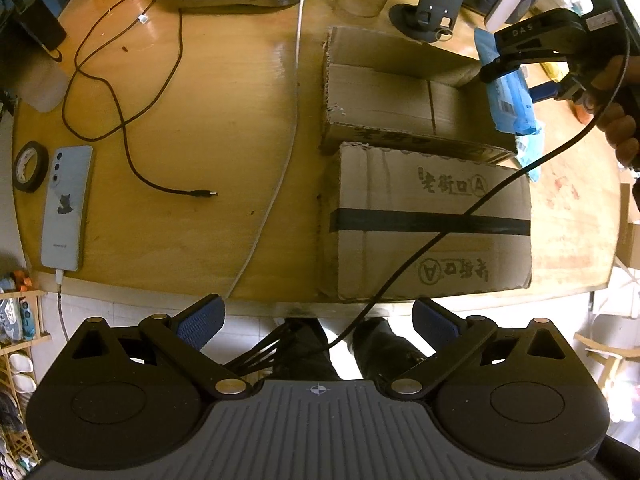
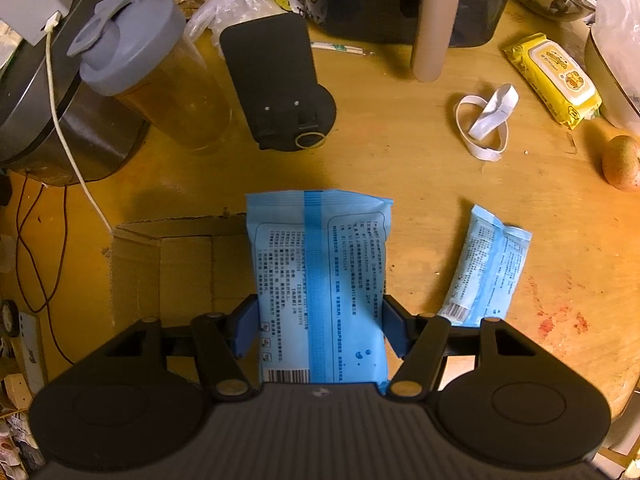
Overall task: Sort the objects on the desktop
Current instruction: 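Lower the larger blue packet into the open cardboard box with the right gripper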
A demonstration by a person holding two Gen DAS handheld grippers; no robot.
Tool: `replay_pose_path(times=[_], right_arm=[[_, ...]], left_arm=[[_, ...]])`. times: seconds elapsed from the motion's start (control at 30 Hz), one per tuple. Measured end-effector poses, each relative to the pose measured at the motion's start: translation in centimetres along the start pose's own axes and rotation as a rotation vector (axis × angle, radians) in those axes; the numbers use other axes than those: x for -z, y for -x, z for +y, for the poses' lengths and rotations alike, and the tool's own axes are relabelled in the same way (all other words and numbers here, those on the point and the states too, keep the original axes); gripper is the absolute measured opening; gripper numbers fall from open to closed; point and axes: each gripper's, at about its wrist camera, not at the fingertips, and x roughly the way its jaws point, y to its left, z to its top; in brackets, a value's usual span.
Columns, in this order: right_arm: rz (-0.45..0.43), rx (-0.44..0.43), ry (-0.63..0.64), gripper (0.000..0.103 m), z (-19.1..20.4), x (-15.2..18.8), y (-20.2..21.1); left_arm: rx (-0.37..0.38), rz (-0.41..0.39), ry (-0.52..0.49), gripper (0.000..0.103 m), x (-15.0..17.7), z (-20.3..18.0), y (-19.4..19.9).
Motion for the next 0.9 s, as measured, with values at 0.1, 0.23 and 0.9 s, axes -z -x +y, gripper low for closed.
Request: replay_pose_path(times=[0.1, 0.23, 0.9], right_arm=[[0.000, -0.002, 0.001, 0.062, 0.4, 0.0, -0.2], [-0.001, -0.004, -0.007, 0.062, 0.9, -0.1, -0.4], [0.042, -0.011, -0.010, 0.062, 2.1, -0.1, -2.9]], left_arm=[[0.001, 0.000, 0.003, 0.103, -0.1, 0.3, 0.0], [0.004, 0.002, 0.005, 0.103, -0.2, 0.5, 0.0], [-0.001, 0.013, 0.028, 0.103, -0.6, 1.3, -0.3]])
